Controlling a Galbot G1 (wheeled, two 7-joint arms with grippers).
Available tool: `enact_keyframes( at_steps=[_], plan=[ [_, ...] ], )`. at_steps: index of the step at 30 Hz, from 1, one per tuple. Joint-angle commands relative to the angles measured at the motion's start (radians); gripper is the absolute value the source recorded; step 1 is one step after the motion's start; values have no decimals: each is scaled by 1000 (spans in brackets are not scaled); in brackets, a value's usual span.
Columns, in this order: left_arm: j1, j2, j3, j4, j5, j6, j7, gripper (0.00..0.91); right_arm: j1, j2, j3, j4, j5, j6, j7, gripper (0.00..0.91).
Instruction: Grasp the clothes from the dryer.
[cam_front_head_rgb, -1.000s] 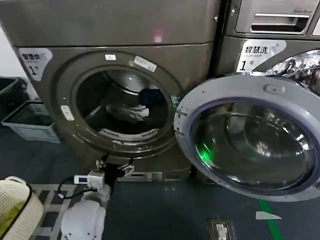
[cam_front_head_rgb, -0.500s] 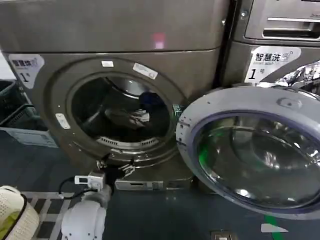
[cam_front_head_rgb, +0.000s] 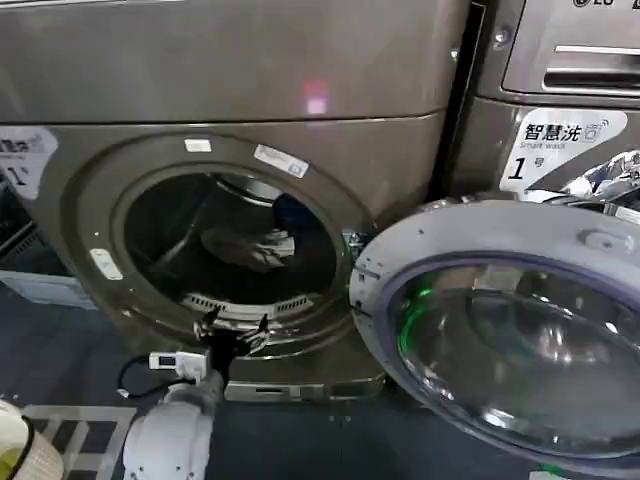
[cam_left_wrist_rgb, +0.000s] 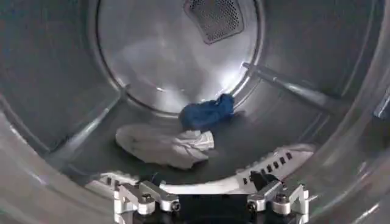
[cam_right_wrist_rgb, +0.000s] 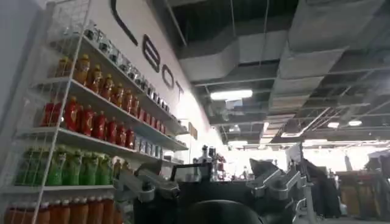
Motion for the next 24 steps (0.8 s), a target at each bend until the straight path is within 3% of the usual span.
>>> enact_keyframes(
  at_steps=[1,24],
  plan=[
    [2,0,0,0,4,49,-7,907,2,-1,-1,1,0,0,0,907],
    [-24,-2,2,22,4,49,-31,907,-16,-1,25,-10,-6,9,12,907]
  ],
)
